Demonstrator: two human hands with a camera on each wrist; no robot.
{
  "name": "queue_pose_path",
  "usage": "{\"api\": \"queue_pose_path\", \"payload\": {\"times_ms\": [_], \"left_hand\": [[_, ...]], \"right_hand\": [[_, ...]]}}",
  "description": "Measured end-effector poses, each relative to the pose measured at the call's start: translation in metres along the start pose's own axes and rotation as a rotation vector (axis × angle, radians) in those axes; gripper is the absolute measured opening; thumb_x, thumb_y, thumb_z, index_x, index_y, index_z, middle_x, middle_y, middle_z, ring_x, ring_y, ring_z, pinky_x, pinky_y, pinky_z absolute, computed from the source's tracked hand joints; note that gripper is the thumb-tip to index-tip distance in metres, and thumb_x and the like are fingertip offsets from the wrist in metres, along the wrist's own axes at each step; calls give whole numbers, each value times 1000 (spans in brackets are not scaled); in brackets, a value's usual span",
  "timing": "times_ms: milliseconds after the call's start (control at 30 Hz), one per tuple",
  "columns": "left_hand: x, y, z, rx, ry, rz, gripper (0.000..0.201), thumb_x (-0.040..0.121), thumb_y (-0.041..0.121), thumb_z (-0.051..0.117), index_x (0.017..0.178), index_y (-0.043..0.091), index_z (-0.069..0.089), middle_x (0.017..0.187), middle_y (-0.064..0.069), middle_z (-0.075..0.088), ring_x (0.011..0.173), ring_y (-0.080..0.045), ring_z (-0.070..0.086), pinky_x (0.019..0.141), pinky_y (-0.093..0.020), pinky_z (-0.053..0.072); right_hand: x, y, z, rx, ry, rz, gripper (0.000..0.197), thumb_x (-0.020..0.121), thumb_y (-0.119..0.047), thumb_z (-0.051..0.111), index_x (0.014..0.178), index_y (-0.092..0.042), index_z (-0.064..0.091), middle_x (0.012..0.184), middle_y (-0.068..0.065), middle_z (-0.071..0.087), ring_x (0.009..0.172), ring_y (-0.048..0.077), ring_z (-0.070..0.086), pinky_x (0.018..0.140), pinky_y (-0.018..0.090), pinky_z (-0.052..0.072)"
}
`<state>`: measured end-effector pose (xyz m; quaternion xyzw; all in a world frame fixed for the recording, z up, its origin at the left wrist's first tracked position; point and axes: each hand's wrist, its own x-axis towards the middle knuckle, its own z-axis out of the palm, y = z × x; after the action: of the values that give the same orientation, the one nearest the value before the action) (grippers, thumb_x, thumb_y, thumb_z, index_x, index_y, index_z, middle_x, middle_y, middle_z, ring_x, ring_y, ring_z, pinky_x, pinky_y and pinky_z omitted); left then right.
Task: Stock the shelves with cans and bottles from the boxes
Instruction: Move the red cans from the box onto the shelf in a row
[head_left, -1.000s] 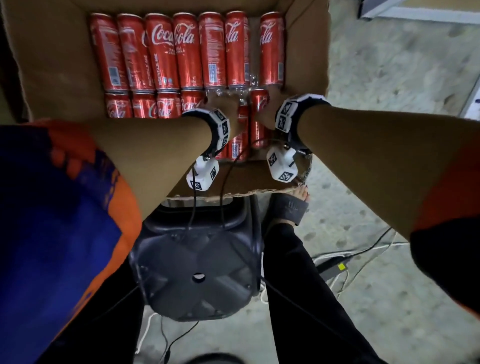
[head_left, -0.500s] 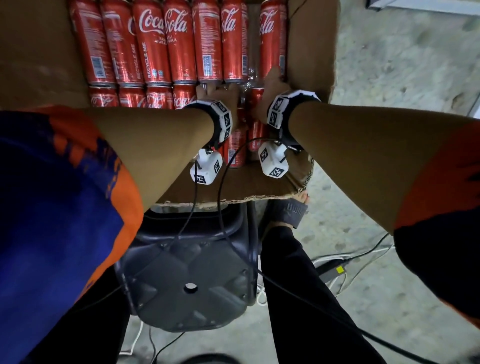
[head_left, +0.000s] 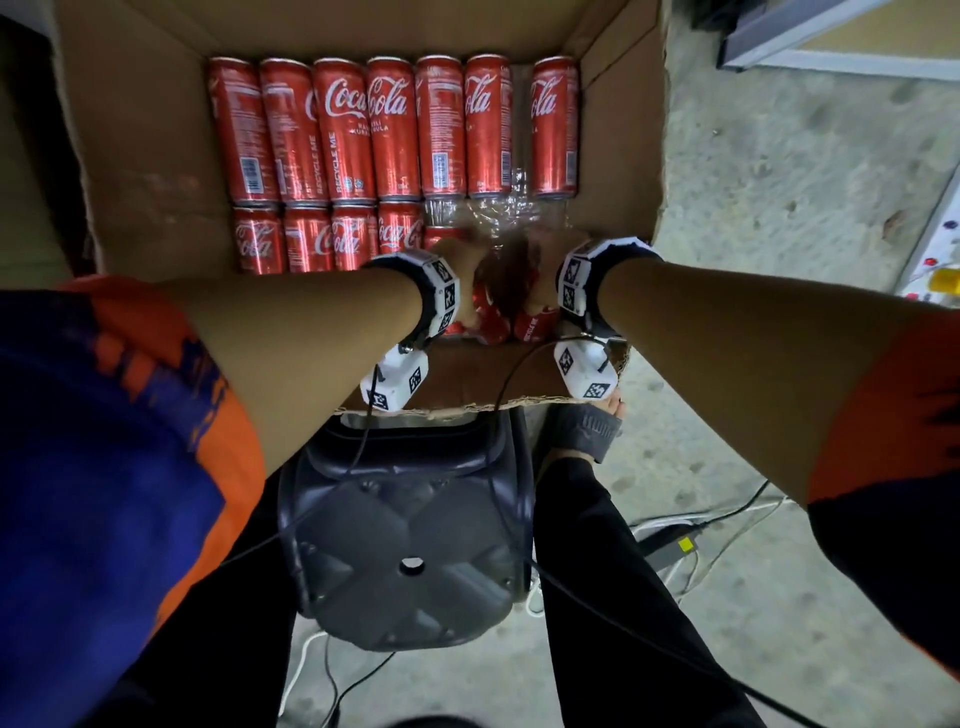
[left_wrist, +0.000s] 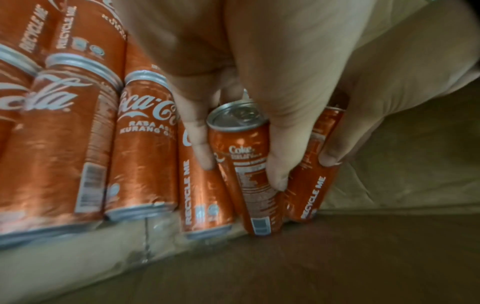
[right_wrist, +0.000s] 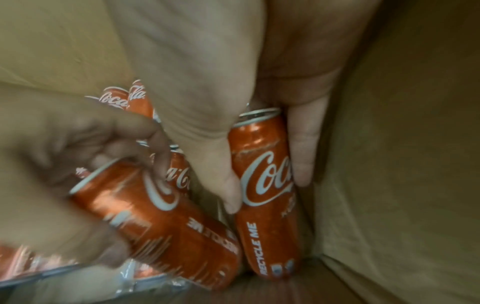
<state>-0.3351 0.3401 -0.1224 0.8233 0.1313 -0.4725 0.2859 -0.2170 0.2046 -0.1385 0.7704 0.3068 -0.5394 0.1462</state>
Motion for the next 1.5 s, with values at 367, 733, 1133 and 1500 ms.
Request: {"api": "queue_pose_path", "payload": {"times_ms": [367,733,1133,1500], "left_hand": [[-136,-22,-29,-339,136,-100,51,67,30,92,112,28,69,110,7,63,104,-18,60,92,-36,52],[-324,-7,-56,-517,240,-124,52,65,22,94,111,27,71,103,12,62,96,-6,59,89,-21,43],[-500,57,-117,-624,450,75,54,65,21,93,112,34,70,118,9,62,105,-5,61,94,-21,49],[-663,108,-218,-802,797,245,62,53,19,99,101,32,63,104,3,69,89,-10,69,75,-26,57]], "right_hand": [[-120,-18,-25,242,53,58,52,76,-27,87,123,-13,68,123,8,66,113,29,63,92,35,51],[-303,-35,-35,484,203,10,53,70,-25,91,117,-26,68,103,-4,67,95,14,62,87,24,49],[-509,-62,-89,539,447,-107,55,69,-27,89,118,-33,67,104,-9,71,91,10,66,85,25,54],[-691,-98,-176,727,745,-270,72,66,-17,92,122,-33,50,85,-16,59,68,-5,63,54,5,43]]}}
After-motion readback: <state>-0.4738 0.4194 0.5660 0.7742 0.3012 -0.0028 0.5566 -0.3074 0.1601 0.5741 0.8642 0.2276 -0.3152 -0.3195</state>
